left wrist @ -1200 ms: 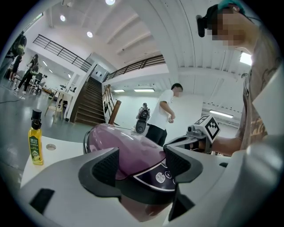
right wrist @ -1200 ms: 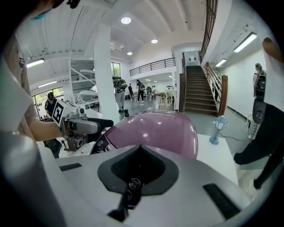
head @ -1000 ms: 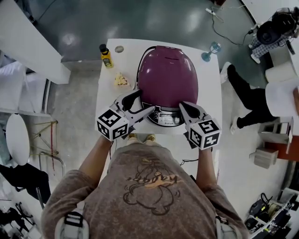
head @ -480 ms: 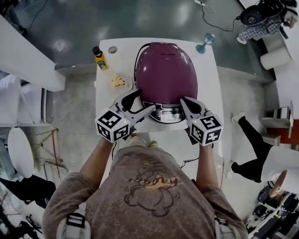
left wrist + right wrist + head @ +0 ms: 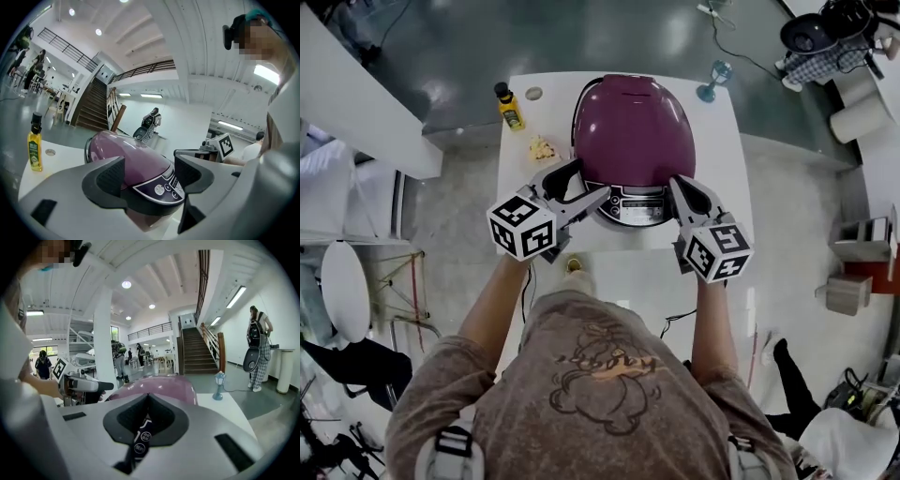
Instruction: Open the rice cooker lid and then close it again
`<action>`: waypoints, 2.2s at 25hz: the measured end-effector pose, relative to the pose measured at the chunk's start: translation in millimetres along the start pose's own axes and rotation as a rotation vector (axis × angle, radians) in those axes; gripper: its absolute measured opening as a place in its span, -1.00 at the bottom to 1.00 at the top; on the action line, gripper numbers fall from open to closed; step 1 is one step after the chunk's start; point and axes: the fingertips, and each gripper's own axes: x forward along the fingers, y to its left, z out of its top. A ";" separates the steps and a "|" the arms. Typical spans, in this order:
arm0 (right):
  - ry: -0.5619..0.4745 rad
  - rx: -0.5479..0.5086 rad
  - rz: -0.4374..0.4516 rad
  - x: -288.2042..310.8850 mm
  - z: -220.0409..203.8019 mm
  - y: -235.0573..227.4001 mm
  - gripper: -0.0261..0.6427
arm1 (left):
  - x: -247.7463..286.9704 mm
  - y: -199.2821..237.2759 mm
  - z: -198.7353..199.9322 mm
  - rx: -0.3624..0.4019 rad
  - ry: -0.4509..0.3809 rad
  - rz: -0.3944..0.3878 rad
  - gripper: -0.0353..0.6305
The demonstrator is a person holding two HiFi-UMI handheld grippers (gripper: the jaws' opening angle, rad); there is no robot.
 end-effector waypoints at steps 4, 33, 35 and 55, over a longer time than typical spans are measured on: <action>-0.081 -0.023 -0.011 -33.8 11.7 3.9 -0.91 | -13.2 -22.3 6.2 0.050 -0.021 0.028 0.12; -0.209 -0.004 -0.068 -185.5 -100.5 76.3 -0.91 | -126.7 -137.8 -103.3 0.126 -0.130 0.289 -0.57; -0.204 -0.004 -0.062 -183.5 -105.1 77.9 -0.91 | -128.5 -135.2 -106.7 0.128 -0.131 0.312 -0.65; -0.168 0.023 -0.039 -180.1 -117.8 78.5 -0.92 | -135.1 -128.7 -108.4 0.123 -0.129 0.397 -0.83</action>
